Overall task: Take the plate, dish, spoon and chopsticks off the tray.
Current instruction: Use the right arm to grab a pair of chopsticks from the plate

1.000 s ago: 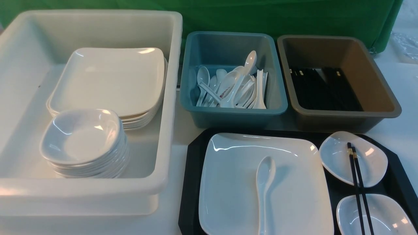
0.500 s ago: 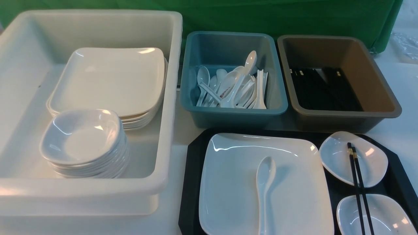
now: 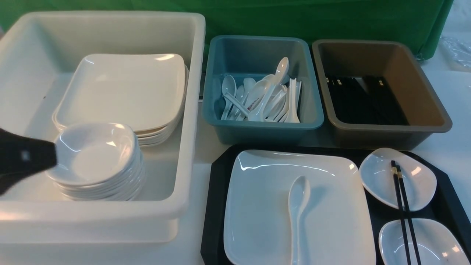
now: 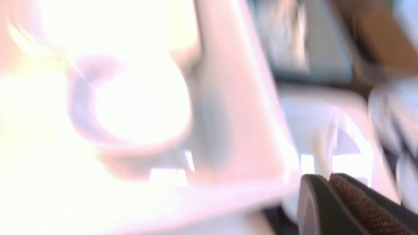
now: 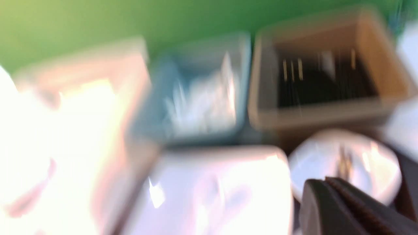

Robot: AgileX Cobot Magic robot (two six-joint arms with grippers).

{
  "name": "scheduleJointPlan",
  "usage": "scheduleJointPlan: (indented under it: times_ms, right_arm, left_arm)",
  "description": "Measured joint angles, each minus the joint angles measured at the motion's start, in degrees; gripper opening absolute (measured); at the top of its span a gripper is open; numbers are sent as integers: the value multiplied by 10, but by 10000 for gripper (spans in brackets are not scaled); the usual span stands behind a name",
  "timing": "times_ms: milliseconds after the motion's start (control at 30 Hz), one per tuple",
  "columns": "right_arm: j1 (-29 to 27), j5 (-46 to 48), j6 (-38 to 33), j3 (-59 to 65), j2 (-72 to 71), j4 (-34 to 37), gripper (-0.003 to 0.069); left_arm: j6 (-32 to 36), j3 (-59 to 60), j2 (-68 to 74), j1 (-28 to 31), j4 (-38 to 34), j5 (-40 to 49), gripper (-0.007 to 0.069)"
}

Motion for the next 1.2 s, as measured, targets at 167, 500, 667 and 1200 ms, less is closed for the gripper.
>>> scheduleJointPlan:
  times_ms: [167,500,667,1200]
  right_arm:
    - [4,164,-84,-114,187,-6,23]
    - [-13,190,-122,-243,457,-7,24]
    - [-63,171,-111,-284,544,2,108]
    - [-88,65,-81,-292,756,13,484]
  left_arm:
    - [34,-17,101,-10,-8,0,4]
    - [54,-133,219,-263,22,-65,1]
    - [68,-186,302,-370,30,-85,1]
    - [104,-234,414,-403,72,-117,3]
